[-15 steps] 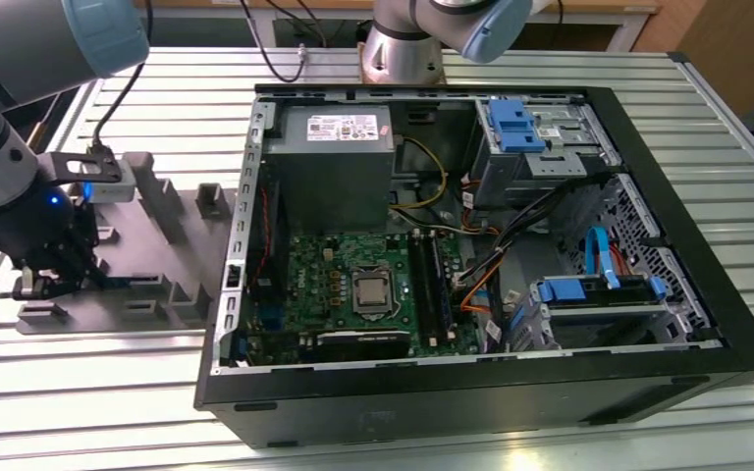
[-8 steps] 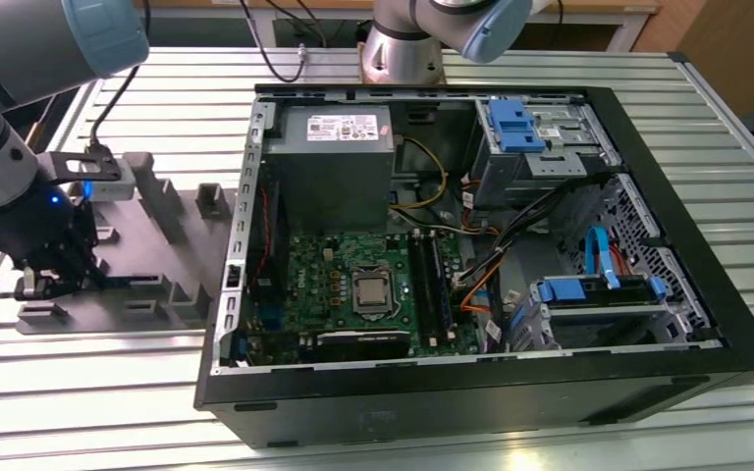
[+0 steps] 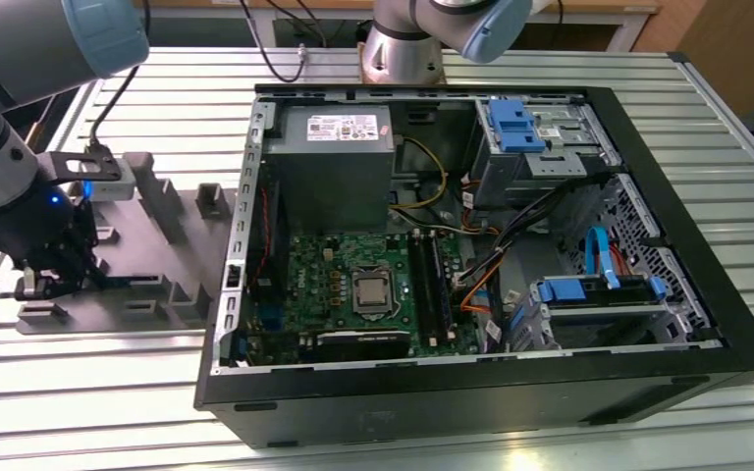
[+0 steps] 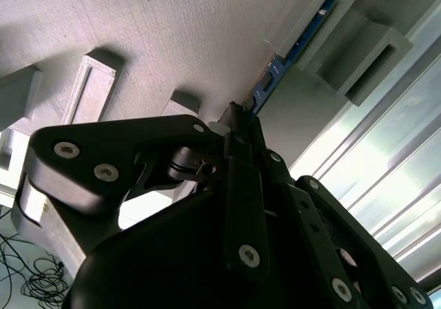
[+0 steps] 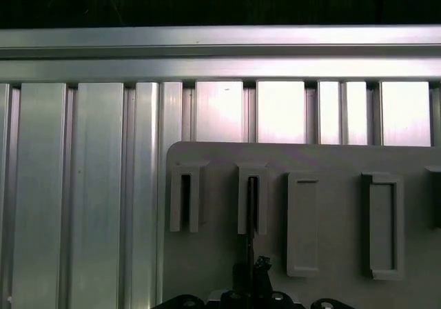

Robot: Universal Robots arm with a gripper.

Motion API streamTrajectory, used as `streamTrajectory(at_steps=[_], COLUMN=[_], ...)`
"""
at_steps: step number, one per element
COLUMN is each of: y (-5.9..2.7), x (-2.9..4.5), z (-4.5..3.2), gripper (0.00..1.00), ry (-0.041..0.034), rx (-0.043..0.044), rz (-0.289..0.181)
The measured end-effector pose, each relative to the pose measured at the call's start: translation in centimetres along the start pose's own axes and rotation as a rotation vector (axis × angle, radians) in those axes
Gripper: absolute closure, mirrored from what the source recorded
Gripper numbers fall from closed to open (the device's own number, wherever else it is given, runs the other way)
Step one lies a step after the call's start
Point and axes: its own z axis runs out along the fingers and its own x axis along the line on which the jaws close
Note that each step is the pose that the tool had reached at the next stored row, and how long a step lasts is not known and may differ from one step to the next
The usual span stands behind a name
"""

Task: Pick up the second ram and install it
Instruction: 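Pick up the second ram and move it above second insertion slot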

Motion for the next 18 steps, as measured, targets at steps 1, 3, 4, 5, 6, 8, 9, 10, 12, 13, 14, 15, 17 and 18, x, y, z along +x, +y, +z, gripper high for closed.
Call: streamTrajectory(at_steps=[1, 3, 4, 5, 6, 8, 9, 10, 12, 13, 14, 15, 17, 18], y=[0.00, 0.00, 0.00, 0.00, 0.00, 0.00, 0.00, 0.00, 0.00, 0.00, 0.00, 0.00, 0.00, 0.00], x=[0.00, 0.00, 0.00, 0.00, 0.00, 0.00, -0.01, -0.01, -0.01, -0.01, -0.01, -0.02, -0.02, -0.02], z=[0.00, -0.01, -0.03, -0.08, -0.15, -0.89, -1.05, -1.23, -1.62, -1.83, -2.02, -2.23, -2.69, -2.91], gripper=[0.86, 0.86, 0.86, 0.86, 0.86, 0.86, 0.86, 0.86, 0.86, 0.86, 0.86, 0.86, 0.86, 0.86], ry=[0.0000, -0.0001, -0.0002, -0.0001, 0.0001, 0.0001, 0.0000, 0.0000, -0.0001, 0.0000, -0.0001, 0.0000, 0.0000, -0.0001], rx=[0.0000, 0.0002, 0.0003, 0.0001, -0.0001, 0.0000, 0.0000, 0.0001, 0.0001, 0.0000, 0.0001, 0.0000, 0.0000, 0.0001], rz=[0.000, 0.000, 0.000, 0.000, 0.000, 0.000, 0.000, 0.000, 0.000, 0.000, 0.000, 0.000, 0.000, 0.000])
